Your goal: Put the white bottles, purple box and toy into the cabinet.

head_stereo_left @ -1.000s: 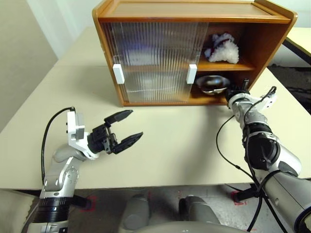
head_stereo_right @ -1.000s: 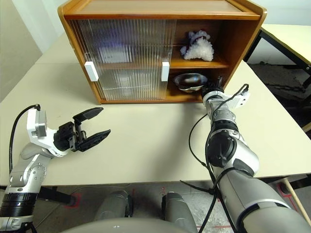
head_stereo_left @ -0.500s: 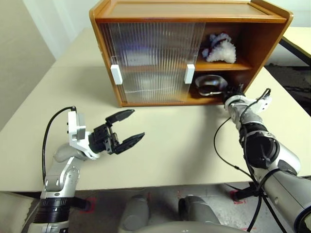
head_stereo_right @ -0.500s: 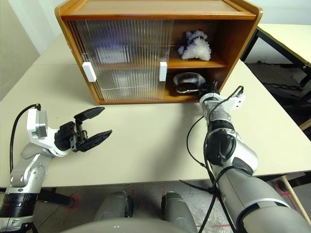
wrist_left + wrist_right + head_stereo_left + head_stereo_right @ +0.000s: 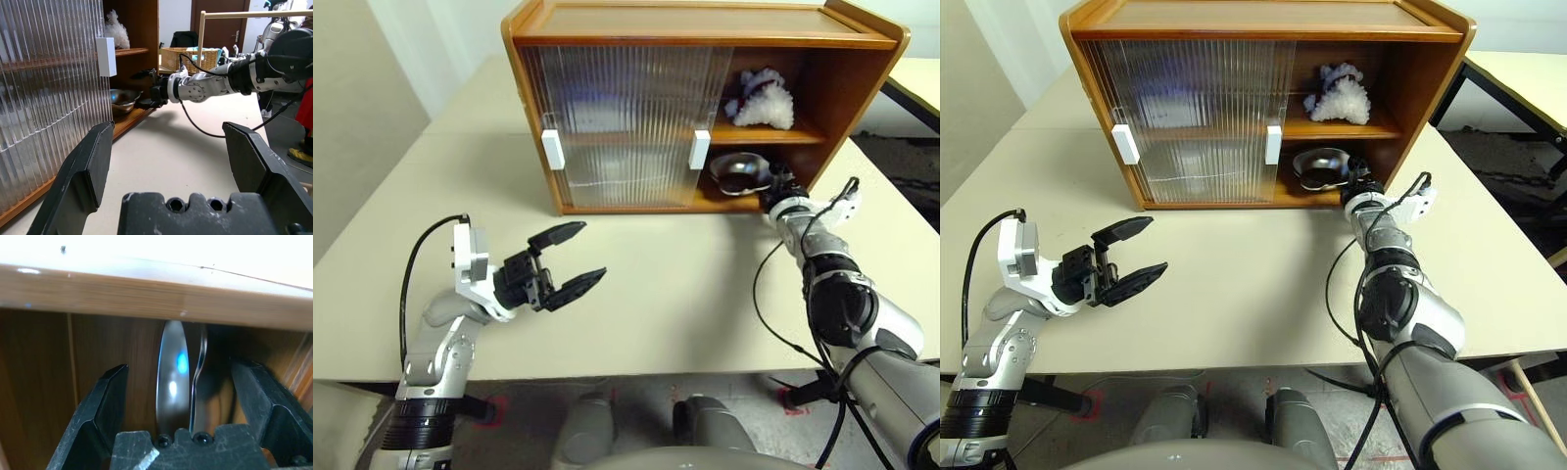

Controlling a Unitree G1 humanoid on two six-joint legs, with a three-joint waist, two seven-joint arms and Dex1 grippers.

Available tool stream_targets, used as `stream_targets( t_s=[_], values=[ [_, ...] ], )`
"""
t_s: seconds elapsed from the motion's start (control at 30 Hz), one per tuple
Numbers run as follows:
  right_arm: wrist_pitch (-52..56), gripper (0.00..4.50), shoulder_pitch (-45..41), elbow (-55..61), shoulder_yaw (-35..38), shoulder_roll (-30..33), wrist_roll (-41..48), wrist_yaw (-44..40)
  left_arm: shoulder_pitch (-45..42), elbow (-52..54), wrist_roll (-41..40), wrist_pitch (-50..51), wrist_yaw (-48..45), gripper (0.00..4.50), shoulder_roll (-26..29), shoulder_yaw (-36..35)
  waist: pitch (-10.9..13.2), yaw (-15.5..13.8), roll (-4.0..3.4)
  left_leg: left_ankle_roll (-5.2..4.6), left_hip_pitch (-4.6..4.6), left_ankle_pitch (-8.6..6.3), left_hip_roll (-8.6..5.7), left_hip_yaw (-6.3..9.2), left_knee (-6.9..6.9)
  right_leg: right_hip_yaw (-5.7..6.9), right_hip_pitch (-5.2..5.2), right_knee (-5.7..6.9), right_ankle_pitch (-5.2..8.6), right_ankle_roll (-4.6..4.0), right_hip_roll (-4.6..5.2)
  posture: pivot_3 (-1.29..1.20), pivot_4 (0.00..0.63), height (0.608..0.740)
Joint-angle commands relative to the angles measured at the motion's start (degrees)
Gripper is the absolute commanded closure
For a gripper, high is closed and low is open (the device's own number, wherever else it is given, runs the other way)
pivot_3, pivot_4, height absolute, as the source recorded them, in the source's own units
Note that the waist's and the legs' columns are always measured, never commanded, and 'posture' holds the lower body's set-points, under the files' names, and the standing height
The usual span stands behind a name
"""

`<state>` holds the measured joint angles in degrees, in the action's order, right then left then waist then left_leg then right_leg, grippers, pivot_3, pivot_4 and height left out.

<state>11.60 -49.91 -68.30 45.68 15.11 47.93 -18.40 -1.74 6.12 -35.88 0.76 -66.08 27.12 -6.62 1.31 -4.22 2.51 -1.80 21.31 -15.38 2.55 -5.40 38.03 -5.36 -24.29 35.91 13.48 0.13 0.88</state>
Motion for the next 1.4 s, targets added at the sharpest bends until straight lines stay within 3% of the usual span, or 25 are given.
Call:
stream_targets(
  t_s=[0.03,0.1,0.27,0.3,0.37,0.47,0.67,0.73,1.13,1.4],
  values=[
    [4.7,0.02,5.2,3.8,-2.6,1.0,-2.3,-2.0,0.2,0.9,0.4,0.3,0.1,0.00,0.0,0.6,0.0,0.0,0.03,0.00,0.01,0.00,0.00,0.01,0.00,0.01,0.00,0.00,0.00,0.00,0.00,0.24,0.012,0.740],
    [4.8,0.02,7.7,8.1,-4.9,1.0,-3.8,-3.0,0.2,0.9,0.5,0.3,-0.1,0.00,0.2,0.6,0.0,0.0,0.04,0.00,0.01,0.00,0.00,0.02,-0.01,0.01,0.00,0.00,0.00,0.00,0.00,0.24,0.012,0.740],
    [17.7,0.02,17.4,26.9,-11.6,0.3,-3.4,-5.7,-0.1,0.2,0.4,-0.1,-0.5,0.00,0.3,0.4,0.0,0.0,0.02,0.00,0.02,0.00,0.00,0.03,0.00,0.04,0.00,0.01,0.01,0.01,0.05,0.23,0.011,0.740],
    [19.6,0.20,19.7,31.2,-14.2,-0.1,-4.3,-6.6,-0.1,0.1,0.5,-0.1,-0.6,0.00,0.3,0.4,0.0,0.0,0.00,0.01,0.02,-0.01,0.01,0.02,0.00,0.03,-0.02,0.02,0.02,0.01,0.05,0.23,0.011,0.740],
    [23.3,0.63,24.6,40.2,-20.0,-0.7,-5.5,-8.7,-0.1,-0.1,0.5,-0.4,-0.6,0.00,0.2,0.4,0.0,0.2,-0.07,0.01,0.01,-0.01,0.03,0.01,0.00,0.04,-0.04,0.04,0.05,0.00,0.04,0.24,0.006,0.740],
    [24.2,1.68,28.8,49.4,-26.9,-0.8,-7.9,-11.0,0.1,-0.1,0.6,-0.6,-0.5,0.00,0.0,0.4,0.0,0.6,-0.21,0.02,0.06,-0.01,0.13,-0.03,-0.01,0.00,-0.07,0.06,0.11,0.06,-0.02,0.24,0.006,0.740],
    [21.0,4.06,28.5,56.7,-35.4,-3.2,-11.3,-15.5,0.3,-0.4,0.7,-1.1,-0.5,0.00,-0.3,0.4,0.0,0.3,-0.23,0.00,-0.06,0.00,0.12,0.01,0.04,0.09,-0.08,0.18,0.13,0.11,-0.09,0.25,0.000,0.740],
    [20.6,4.45,26.8,57.8,-36.1,-4.6,-11.2,-15.3,0.5,-0.4,0.7,-1.3,-0.4,0.00,-0.4,0.4,0.0,0.1,-0.24,0.01,-0.05,0.00,0.12,0.01,0.06,0.09,-0.10,0.21,0.13,0.10,-0.10,0.25,0.000,0.740],
    [15.6,4.45,15.4,51.2,-34.8,-9.6,-13.3,-11.5,2.2,0.9,0.8,-1.8,0.8,0.00,-0.6,0.1,0.0,-1.5,-0.18,0.12,0.03,-0.06,0.09,0.01,0.04,0.18,-0.18,0.20,0.13,-0.13,-0.04,0.29,0.008,0.740],
    [11.3,4.45,13.5,49.0,-33.7,-10.5,-15.7,-7.3,2.2,0.8,0.8,-1.6,0.8,0.00,-0.4,0.4,0.0,-1.7,-0.19,0.14,0.09,-0.08,0.09,0.01,0.04,0.18,-0.25,0.26,0.13,-0.15,-0.03,0.28,0.011,0.740]
  ],
)
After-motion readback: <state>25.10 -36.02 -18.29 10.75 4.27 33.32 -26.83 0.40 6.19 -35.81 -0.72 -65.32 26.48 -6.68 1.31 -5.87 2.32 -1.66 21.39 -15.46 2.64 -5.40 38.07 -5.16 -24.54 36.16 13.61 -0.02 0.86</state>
